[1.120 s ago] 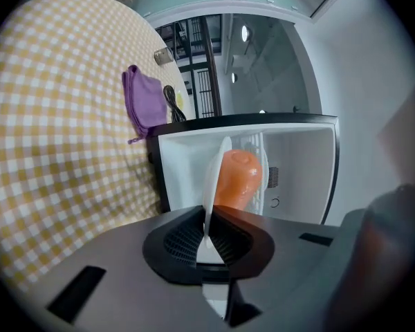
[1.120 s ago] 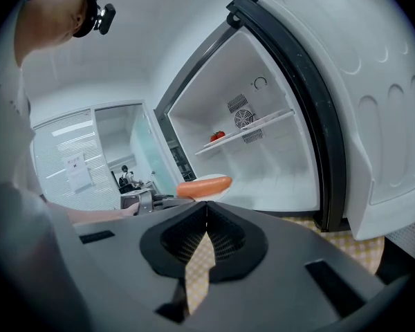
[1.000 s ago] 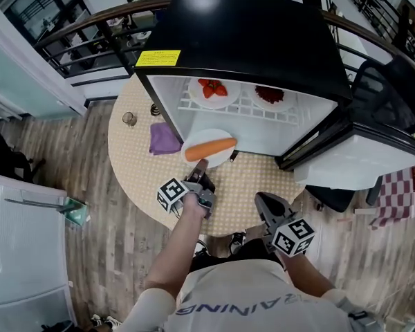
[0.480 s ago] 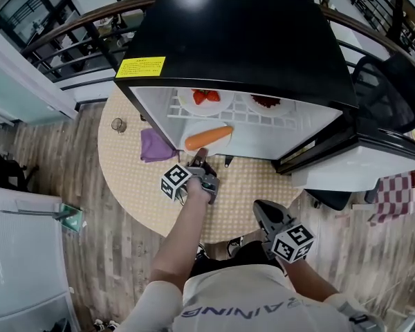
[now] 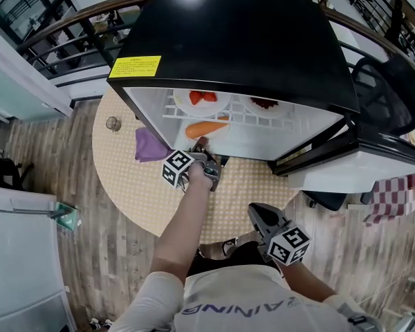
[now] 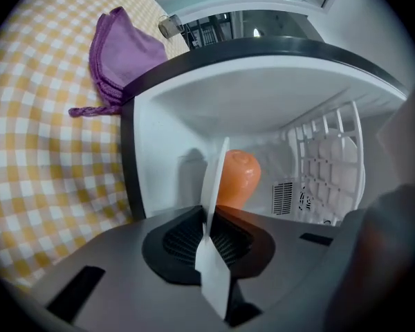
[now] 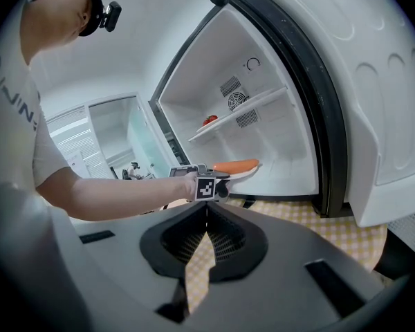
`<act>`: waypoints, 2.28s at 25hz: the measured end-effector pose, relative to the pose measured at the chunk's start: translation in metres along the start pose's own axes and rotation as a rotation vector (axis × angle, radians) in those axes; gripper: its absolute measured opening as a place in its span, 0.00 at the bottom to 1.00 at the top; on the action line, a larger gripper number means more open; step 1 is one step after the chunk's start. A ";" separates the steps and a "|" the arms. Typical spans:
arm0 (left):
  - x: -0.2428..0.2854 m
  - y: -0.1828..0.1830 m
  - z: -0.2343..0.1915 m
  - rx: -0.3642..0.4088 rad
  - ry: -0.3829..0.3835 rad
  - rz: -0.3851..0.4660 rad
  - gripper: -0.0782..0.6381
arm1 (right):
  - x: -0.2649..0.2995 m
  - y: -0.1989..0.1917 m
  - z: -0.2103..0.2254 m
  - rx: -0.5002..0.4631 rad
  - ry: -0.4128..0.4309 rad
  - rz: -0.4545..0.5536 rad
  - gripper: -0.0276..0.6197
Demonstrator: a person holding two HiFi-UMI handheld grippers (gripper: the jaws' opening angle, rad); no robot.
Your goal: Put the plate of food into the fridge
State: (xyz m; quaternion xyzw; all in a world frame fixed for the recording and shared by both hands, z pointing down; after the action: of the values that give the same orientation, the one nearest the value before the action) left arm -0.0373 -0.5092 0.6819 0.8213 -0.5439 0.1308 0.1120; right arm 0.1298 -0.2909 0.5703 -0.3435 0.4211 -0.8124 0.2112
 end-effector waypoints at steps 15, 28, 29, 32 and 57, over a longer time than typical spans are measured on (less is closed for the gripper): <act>0.003 -0.022 0.023 0.439 0.063 -0.231 0.28 | 0.002 -0.011 -0.006 0.008 0.021 -0.025 0.08; -0.015 -0.029 -0.008 0.885 0.326 -0.433 0.16 | -0.001 -0.010 -0.008 0.114 0.037 -0.002 0.08; -0.018 -0.028 -0.010 0.890 0.333 -0.435 0.13 | -0.001 -0.008 -0.008 0.126 0.040 0.004 0.08; -0.029 -0.027 -0.012 0.894 0.328 -0.435 0.13 | 0.000 -0.007 -0.011 0.121 0.045 0.008 0.08; -0.319 -0.028 0.149 1.228 -0.218 -0.054 0.12 | -0.022 0.073 -0.077 -0.071 -0.030 0.244 0.08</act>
State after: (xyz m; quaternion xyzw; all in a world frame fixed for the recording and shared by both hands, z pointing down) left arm -0.1172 -0.2718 0.4330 0.7580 -0.3567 0.3322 -0.4334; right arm 0.0920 -0.2756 0.4697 -0.3090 0.4853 -0.7600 0.3023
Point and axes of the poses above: the fingertips, and each gripper's own axes: x forward along the fingers, z to its right, y out of its top, the point moved 2 cm from there along -x, backward along the fingers, and after that the axes turned 4 degrees about -x, right-handed, at the moved point
